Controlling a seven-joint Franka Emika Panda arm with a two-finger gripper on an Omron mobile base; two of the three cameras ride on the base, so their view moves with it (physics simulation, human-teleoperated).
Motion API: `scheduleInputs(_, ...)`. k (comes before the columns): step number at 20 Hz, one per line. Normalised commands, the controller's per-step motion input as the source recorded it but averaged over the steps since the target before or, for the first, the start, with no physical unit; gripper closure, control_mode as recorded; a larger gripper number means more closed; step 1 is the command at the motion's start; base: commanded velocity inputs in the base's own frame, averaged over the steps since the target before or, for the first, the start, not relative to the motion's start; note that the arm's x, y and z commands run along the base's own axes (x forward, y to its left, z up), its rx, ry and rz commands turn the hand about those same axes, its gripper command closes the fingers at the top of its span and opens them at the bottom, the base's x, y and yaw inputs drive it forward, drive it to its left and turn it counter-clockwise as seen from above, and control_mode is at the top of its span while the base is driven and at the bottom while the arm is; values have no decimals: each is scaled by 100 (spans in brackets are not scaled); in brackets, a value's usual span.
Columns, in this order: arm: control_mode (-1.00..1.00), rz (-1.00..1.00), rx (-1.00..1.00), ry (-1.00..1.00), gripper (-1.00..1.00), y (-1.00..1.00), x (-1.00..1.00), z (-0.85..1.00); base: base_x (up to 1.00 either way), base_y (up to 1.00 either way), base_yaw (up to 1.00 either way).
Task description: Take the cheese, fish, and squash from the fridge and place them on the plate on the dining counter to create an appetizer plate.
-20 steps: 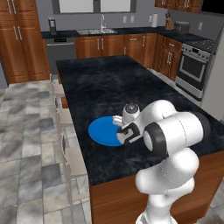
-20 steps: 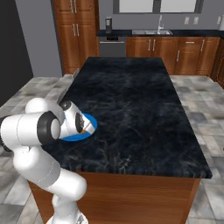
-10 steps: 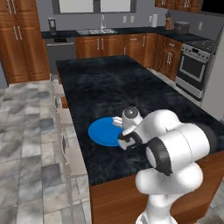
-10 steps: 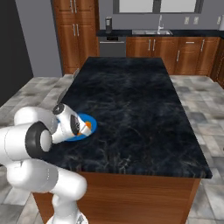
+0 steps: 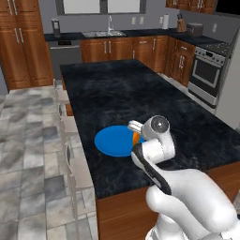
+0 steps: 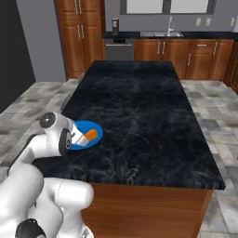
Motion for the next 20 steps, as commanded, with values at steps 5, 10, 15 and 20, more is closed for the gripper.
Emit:
scheduleInputs(5, -100, 0, 17, 0, -100, -5, -59, 100, 0, 0, 0)
scheduleInputs(10, -100, -1, 18, 11, -100, -16, -26, 100, 0, 0, 0)
scheduleInputs(15, -100, 0, 3, 28, -100, -50, -44, 98, 0, 0, 0)
scheduleInputs(20, -100, 0, -1, 33, -100, -57, -66, 80, 0, 0, 0)
